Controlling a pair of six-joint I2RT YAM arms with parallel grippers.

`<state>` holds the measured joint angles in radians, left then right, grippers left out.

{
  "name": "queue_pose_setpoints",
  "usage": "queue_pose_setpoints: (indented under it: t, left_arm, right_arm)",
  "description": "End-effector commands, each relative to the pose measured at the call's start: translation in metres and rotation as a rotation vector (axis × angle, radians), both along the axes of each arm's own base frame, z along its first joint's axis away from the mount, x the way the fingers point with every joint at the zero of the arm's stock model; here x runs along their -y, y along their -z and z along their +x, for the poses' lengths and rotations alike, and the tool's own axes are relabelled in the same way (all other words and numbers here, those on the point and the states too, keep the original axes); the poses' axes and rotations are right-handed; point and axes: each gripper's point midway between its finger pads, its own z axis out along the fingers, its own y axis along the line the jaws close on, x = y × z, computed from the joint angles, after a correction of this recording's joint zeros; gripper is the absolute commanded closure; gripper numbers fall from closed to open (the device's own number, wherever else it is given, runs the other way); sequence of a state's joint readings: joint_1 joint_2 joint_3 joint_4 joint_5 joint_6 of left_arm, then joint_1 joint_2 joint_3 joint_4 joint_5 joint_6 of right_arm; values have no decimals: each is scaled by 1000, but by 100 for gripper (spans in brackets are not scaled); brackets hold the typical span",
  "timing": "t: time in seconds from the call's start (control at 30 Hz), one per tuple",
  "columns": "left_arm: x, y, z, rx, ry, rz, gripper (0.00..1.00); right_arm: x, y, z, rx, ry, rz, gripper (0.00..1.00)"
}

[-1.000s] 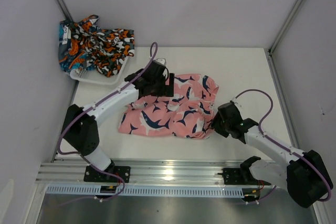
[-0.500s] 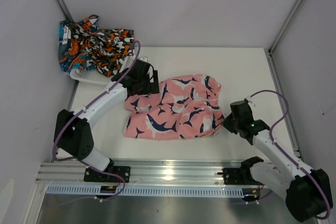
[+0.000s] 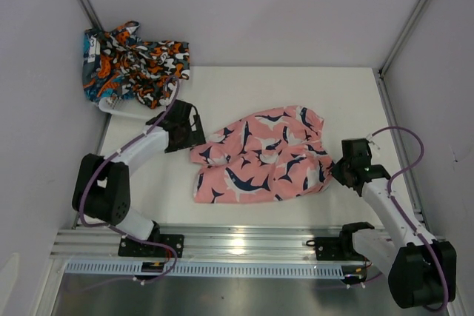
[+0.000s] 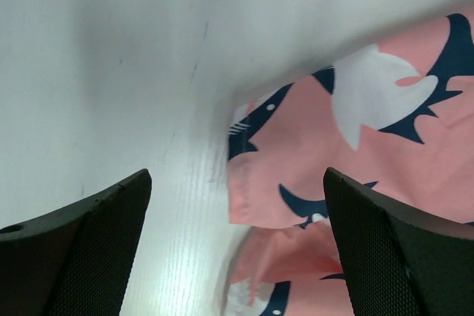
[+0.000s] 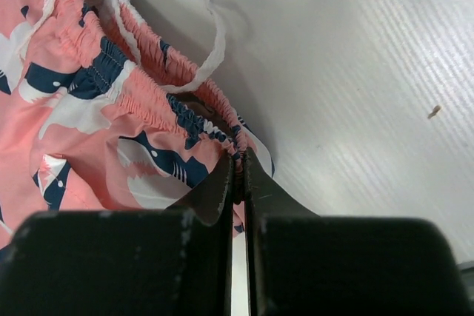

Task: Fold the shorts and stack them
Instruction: Flatten the shorts out

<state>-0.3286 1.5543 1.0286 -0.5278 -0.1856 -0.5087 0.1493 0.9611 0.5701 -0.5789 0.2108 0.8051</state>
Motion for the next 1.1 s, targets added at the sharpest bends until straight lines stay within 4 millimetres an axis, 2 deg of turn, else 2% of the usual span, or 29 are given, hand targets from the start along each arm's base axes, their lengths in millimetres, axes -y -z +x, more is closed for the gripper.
queue_pose_setpoints:
  t: [0.0,0.03,0.07,0.2,0.37,0.47,0.53,0.57,0.67,0.7,0.73,0.77,0.8,0.87,0.9,1.0,1.03,1.07]
  left_arm:
    - [2,-25,6,129,-34,-119,1]
    - [3,-25,5,133,-31,-137,2]
    - [3,-13,-3,109,-31,-149,3]
    - [17,0,-2,90,-4,-217,7]
    - [48,9,1,54,60,-363,10]
    - [54,15,-2,50,63,-403,14]
    - [53,22,-5,39,51,-404,20]
    - [54,24,-4,36,49,-407,25]
    - [61,31,3,33,44,-444,51]
    - [66,30,11,59,52,-464,74]
    - [69,22,22,86,54,-479,92]
    - [68,20,28,95,44,-471,100]
    - [67,17,34,104,36,-459,100]
    - [65,-16,61,181,26,-432,100]
    - [56,-21,69,205,1,-391,100]
    - [35,-76,119,322,-58,-330,100]
    - [29,-76,122,303,-67,-314,100]
    - [26,-97,143,347,-75,-318,100]
  right_arm:
    - [10,-6,8,24,-6,-27,100]
    - [11,-5,9,25,-11,-25,100]
    - [10,-5,10,25,-14,-14,100]
    - [9,-5,12,34,-20,-6,100]
    - [8,-9,13,45,-24,4,100]
    - [7,-10,14,51,-23,8,100]
    - [6,-10,14,52,-28,13,100]
    - [6,-11,14,55,-27,13,100]
    - [6,-11,14,57,-24,17,100]
    - [6,-11,13,54,-24,17,100]
    - [7,-10,13,52,-23,16,100]
    - [8,-10,12,53,-20,17,100]
    - [9,-10,11,49,-16,15,100]
    - [13,-9,8,40,-7,11,100]
    - [15,-9,7,40,0,11,100]
    - [24,-10,2,30,26,6,100]
    - [26,-9,1,25,36,5,100]
    - [34,-10,-2,25,71,4,100]
